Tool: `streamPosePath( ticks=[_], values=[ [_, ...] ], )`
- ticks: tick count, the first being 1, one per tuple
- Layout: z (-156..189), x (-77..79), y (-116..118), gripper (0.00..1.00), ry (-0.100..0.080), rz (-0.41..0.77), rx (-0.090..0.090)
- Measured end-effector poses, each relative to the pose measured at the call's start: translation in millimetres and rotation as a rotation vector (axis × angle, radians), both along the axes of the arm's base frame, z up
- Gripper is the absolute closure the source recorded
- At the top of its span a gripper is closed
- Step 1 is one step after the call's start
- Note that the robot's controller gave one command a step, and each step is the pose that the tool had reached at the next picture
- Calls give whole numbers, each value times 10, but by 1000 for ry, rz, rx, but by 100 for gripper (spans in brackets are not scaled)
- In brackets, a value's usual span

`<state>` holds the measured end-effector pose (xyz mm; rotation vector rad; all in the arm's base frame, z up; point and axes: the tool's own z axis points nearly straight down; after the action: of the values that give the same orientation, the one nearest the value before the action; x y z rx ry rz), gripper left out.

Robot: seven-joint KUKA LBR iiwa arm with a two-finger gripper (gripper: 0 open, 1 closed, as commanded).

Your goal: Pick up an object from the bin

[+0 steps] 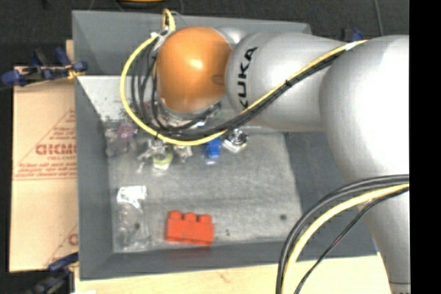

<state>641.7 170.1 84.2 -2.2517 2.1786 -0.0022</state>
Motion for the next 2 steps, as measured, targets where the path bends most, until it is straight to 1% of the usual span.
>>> streamPosePath(
  ticks=[1, 2],
  values=[
    [-21, 82, -462, 100, -14, -122, 17],
    [89, 73, -401, 100, 1, -97, 0]
  ],
)
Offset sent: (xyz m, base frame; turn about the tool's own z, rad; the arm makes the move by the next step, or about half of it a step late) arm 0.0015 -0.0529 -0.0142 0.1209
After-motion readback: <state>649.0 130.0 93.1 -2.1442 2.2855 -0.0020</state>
